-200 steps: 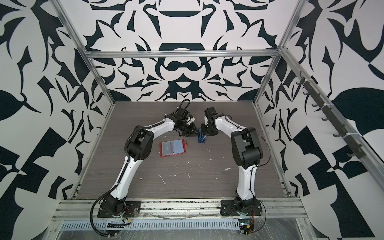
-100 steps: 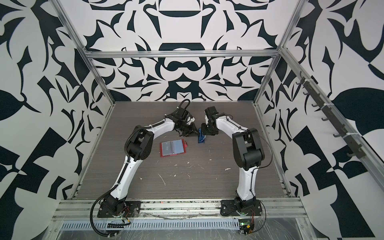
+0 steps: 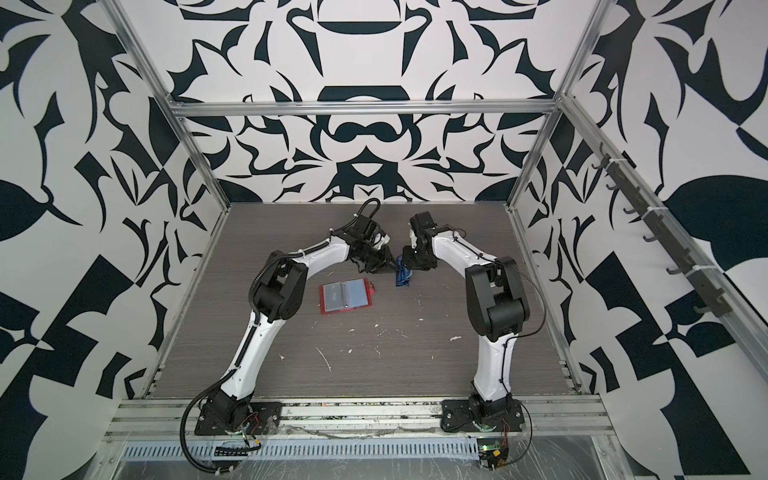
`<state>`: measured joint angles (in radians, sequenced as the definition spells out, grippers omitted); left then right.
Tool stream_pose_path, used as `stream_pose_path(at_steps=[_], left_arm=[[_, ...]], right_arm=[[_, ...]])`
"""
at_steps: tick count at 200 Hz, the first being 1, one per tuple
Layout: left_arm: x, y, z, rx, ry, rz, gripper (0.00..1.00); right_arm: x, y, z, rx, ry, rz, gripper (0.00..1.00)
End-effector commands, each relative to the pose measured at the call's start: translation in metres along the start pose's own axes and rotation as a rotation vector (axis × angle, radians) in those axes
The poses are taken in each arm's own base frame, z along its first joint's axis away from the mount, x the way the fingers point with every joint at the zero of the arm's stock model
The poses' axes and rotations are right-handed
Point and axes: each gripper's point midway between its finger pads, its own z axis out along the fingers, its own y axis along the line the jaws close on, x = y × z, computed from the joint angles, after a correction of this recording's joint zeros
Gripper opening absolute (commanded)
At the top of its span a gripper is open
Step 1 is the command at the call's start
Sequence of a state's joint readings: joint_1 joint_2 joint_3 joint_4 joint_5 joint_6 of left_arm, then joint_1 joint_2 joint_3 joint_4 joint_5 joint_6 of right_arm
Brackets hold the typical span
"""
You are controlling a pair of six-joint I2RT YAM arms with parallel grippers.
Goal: Insert credit cards into a card holder
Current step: Pick up the credit card from the storage box.
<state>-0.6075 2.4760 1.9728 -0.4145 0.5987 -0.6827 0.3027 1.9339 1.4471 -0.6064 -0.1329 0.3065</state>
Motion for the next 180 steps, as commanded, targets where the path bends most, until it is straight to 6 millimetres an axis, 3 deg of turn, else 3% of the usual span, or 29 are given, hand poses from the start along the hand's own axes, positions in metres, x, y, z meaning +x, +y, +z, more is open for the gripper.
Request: stream_pose_path(at_steps=[1,180], left_arm=[[0.019,0.044,0.014,-0.129,0.055,-0.079,0.2],[0.021,0.048,0.016,-0.134,0.061,-0.084,0.2]], right_arm=[[-0.015,-0.002,-0.032,0.03,-0.063,-0.013,0.3],[-0.018,0.003,-0.043,0.014,-0.079,-0.014,0.11]])
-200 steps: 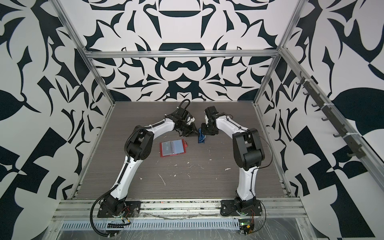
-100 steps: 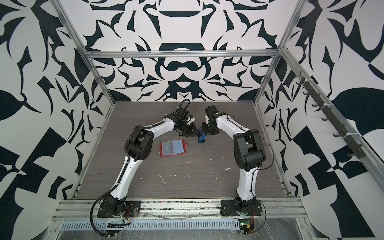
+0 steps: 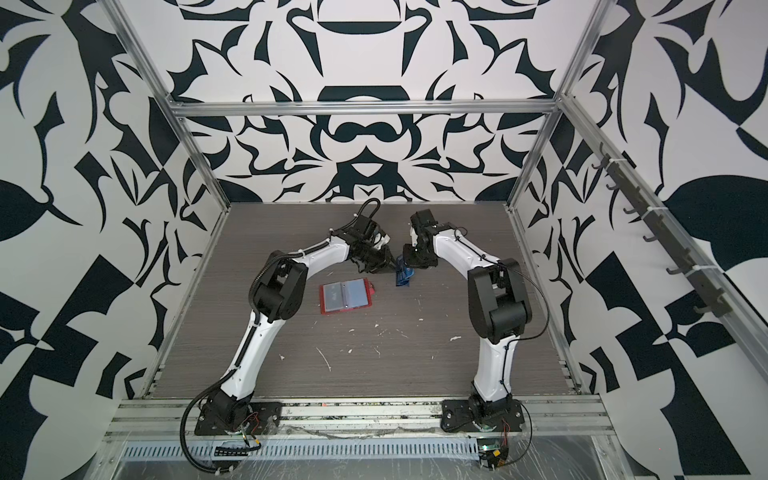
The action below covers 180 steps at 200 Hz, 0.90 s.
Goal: Insert credit cards into a card holder
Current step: Pick up the credit card from the storage box.
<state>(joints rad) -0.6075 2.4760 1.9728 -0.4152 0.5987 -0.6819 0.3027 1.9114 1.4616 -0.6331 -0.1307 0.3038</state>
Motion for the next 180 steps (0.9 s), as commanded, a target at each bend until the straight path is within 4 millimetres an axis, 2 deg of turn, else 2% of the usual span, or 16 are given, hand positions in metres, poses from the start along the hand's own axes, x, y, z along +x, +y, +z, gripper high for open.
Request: stream_pose_path(at_steps=[1,48,92,140,180], left_arm=[[0.021,0.048,0.016,-0.134,0.061,-0.084,0.21],[0.021,0.048,0.016,-0.135,0.061,-0.085,0.21],[0.021,0.044,0.013,-0.126,0.06,-0.079,0.22],[0.012,0.005,-0.01,-0.06,0.024,-0.016,0.29],[0.008,-0.029,-0.041,-0.033,-0.02,0.058,0.33]], right_arm=[[-0.015,0.001,-0.032,0.014,-0.068,-0.01,0.11],[-0.013,0.001,-0.031,0.009,-0.062,-0.011,0.0],[-0.013,0.006,-0.036,-0.016,-0.071,-0.015,0.0],[-0.02,0.025,-0.062,-0.122,-0.162,-0.012,0.0],[-0.012,0.028,-0.076,-0.152,-0.179,-0.007,0.0]])
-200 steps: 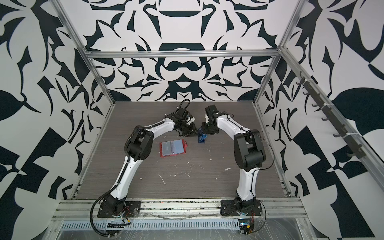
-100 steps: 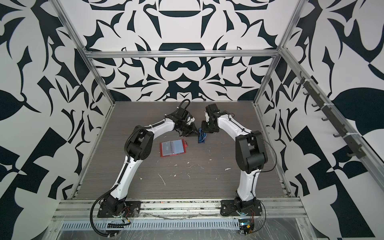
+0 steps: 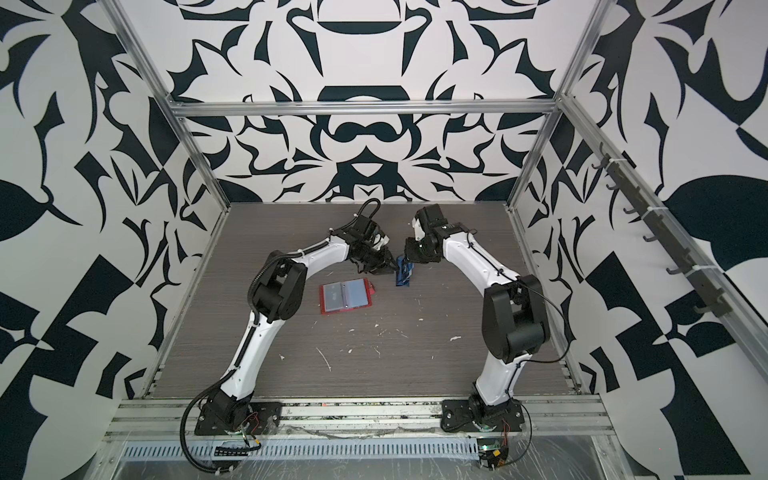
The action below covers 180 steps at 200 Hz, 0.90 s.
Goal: Insert credit cards into a card holder
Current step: Pick up the credit card from the storage box, then insert the credit card into the card slot.
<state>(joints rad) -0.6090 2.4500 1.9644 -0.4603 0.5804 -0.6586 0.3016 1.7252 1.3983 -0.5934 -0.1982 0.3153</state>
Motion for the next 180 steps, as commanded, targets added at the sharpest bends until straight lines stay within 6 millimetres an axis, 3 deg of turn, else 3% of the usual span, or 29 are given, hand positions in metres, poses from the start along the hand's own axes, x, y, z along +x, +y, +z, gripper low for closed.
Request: stream_pose_path(at_steps=[1,28,68,115,180], left_arm=[[0.003,-0.027,-0.035,-0.007,-0.028,0.051,0.33],[0.01,-0.035,-0.059,-0.039,-0.068,0.092,0.34],[0.029,-0.022,-0.097,-0.135,-0.157,0.126,0.35],[0.055,0.015,-0.144,-0.208,-0.235,0.078,0.36],[0.088,0.075,-0.202,-0.237,-0.337,-0.056,0.39]], right_arm=[[-0.004,0.007,-0.016,-0.039,-0.047,0.006,0.0],[0.002,0.02,-0.021,-0.12,-0.047,0.01,0.0],[0.013,0.04,-0.016,-0.196,-0.025,0.002,0.0],[0.026,0.077,-0.005,-0.285,0.007,-0.043,0.0],[0.046,0.117,0.026,-0.38,0.086,-0.069,0.0]])
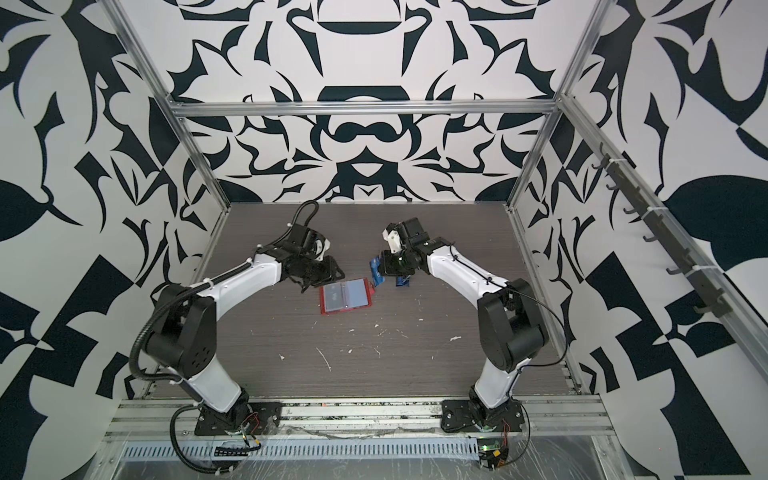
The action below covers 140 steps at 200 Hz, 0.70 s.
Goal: Insert credit cards into a card holder
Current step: Insert the credit card into the card slot.
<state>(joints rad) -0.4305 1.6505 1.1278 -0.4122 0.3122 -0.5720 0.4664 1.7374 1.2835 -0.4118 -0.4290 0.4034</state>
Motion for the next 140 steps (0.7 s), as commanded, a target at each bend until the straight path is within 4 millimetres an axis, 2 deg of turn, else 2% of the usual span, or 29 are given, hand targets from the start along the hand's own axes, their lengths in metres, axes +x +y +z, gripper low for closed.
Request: stream_pose_path(at_steps=[1,28,53,112,140], left_arm=[[-0.001,0.014,-0.018,0.005,-0.056,-0.025,0.39],[0.008,0.043,-0.022,0.001,-0.061,-0.098,0.4],[0.017,0.066,-0.017,0.0,-0.056,-0.166,0.4],[0.024,0.084,0.011,0.0,-0.003,-0.219,0.36],[0.025,0.086,0.022,0.017,0.015,-0.237,0.33]], right_arm=[[-0.008,0.022,0.006,-0.078,-0.017,-0.013,0.0],[-0.001,0.032,0.023,-0.117,0.016,-0.016,0.0],[0.005,0.039,0.037,-0.157,0.049,-0.013,0.0],[0.016,0.045,0.061,-0.177,0.099,-0.011,0.0],[0.021,0.046,0.069,-0.183,0.117,-0.008,0.0]])
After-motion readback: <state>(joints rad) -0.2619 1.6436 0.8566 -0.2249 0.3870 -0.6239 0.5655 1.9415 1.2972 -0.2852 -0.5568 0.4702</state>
